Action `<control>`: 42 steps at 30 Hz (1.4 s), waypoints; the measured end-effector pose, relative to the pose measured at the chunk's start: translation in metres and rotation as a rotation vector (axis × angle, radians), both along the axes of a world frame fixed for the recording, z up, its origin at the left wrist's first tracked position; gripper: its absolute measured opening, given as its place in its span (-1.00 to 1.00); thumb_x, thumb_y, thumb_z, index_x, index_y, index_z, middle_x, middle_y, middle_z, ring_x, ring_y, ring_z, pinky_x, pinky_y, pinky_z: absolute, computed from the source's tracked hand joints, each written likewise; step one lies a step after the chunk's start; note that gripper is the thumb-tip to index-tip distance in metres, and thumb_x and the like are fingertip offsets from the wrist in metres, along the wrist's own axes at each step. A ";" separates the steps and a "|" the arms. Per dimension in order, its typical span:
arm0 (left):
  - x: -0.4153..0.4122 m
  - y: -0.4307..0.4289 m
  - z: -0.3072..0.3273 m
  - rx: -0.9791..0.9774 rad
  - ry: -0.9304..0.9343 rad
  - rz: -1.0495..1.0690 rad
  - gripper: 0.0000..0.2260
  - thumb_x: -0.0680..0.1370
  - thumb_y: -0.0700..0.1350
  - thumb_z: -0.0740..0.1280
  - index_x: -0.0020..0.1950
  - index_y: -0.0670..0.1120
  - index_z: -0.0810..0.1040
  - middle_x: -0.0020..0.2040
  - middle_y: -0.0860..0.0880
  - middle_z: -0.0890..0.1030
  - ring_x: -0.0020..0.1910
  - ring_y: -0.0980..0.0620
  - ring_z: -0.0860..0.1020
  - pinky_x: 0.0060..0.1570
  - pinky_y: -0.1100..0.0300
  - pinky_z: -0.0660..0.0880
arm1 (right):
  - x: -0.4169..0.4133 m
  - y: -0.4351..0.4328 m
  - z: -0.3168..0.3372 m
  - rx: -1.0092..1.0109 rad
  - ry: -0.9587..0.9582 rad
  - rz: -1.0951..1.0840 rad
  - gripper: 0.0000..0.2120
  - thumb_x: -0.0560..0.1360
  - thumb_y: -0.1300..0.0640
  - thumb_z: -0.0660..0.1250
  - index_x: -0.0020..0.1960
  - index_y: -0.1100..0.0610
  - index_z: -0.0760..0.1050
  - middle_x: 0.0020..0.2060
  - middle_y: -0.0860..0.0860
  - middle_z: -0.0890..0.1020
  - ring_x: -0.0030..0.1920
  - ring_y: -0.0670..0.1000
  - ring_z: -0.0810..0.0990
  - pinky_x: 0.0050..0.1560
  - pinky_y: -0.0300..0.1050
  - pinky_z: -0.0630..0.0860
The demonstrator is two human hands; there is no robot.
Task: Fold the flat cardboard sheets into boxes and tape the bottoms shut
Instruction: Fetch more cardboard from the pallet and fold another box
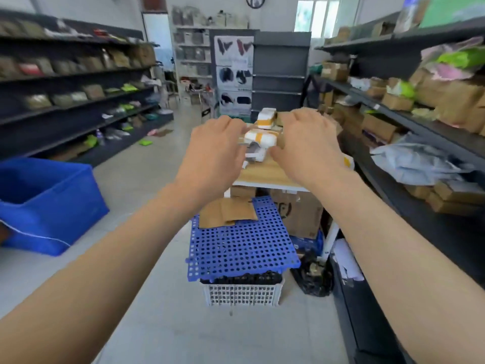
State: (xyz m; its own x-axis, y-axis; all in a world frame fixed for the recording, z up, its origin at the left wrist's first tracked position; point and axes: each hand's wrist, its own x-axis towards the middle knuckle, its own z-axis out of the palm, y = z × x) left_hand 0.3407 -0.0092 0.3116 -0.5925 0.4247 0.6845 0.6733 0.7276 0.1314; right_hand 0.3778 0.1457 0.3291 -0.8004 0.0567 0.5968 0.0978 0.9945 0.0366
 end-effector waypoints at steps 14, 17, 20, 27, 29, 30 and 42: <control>-0.205 -0.005 -0.089 0.013 -0.207 0.103 -0.75 0.58 -0.16 0.22 0.25 -0.14 0.46 0.19 -0.09 0.52 0.17 -0.11 0.45 0.15 0.08 0.27 | -0.220 -0.001 -0.085 -0.082 -0.235 0.058 -0.63 0.52 0.00 0.28 0.24 0.18 0.42 0.19 0.14 0.51 0.25 0.16 0.40 0.18 0.03 0.30; -0.258 0.015 -0.123 0.004 -0.296 0.168 -0.77 0.57 -0.18 0.22 0.21 -0.17 0.48 0.15 -0.12 0.52 0.09 -0.15 0.46 0.09 0.09 0.27 | -0.280 0.019 -0.124 -0.124 -0.327 0.081 -0.59 0.53 -0.05 0.29 0.25 0.19 0.42 0.19 0.15 0.51 0.24 0.16 0.41 0.17 0.03 0.32; -0.311 0.031 -0.161 0.029 -0.397 0.206 -0.77 0.55 -0.19 0.24 0.19 -0.20 0.50 0.11 -0.17 0.53 0.08 -0.19 0.47 0.12 0.01 0.34 | -0.336 0.037 -0.166 -0.152 -0.407 0.091 -0.52 0.53 -0.13 0.27 0.27 0.20 0.41 0.18 0.15 0.52 0.19 0.17 0.45 0.12 0.04 0.34; -0.401 0.040 -0.286 0.001 -0.747 0.324 -0.71 0.55 -0.17 0.26 0.28 -0.14 0.44 0.22 -0.11 0.50 0.19 -0.16 0.47 0.20 -0.02 0.37 | -0.434 0.066 -0.284 -0.271 -0.701 0.046 -0.42 0.52 -0.25 0.21 0.27 0.23 0.39 0.15 0.16 0.54 0.17 0.20 0.48 0.10 0.09 0.43; -0.422 0.037 -0.324 0.010 -0.859 0.358 -0.69 0.56 -0.16 0.26 0.30 -0.16 0.43 0.26 -0.12 0.46 0.18 -0.14 0.47 0.22 -0.02 0.37 | -0.454 0.072 -0.323 -0.370 -0.793 0.002 -0.41 0.53 -0.24 0.22 0.31 0.23 0.37 0.11 0.16 0.55 0.13 0.19 0.51 0.02 0.06 0.48; -0.431 0.036 -0.344 0.010 -0.922 0.383 -0.68 0.56 -0.15 0.25 0.31 -0.17 0.43 0.29 -0.14 0.43 0.19 -0.14 0.46 0.23 -0.04 0.37 | -0.461 0.075 -0.344 -0.442 -0.834 -0.022 -0.45 0.53 -0.22 0.23 0.24 0.23 0.40 0.01 0.16 0.57 0.02 0.18 0.56 -0.10 0.03 0.50; -0.500 0.018 -0.519 0.377 -1.383 0.663 -0.43 0.52 -0.11 0.37 0.44 -0.22 0.21 0.36 -0.20 0.33 -0.15 -0.09 0.53 -0.14 0.06 0.50 | -0.503 0.075 -0.535 -1.848 -0.840 -0.656 -0.39 0.47 -0.07 0.40 0.39 0.21 0.31 0.29 0.18 0.47 0.22 0.14 0.52 0.20 0.01 0.52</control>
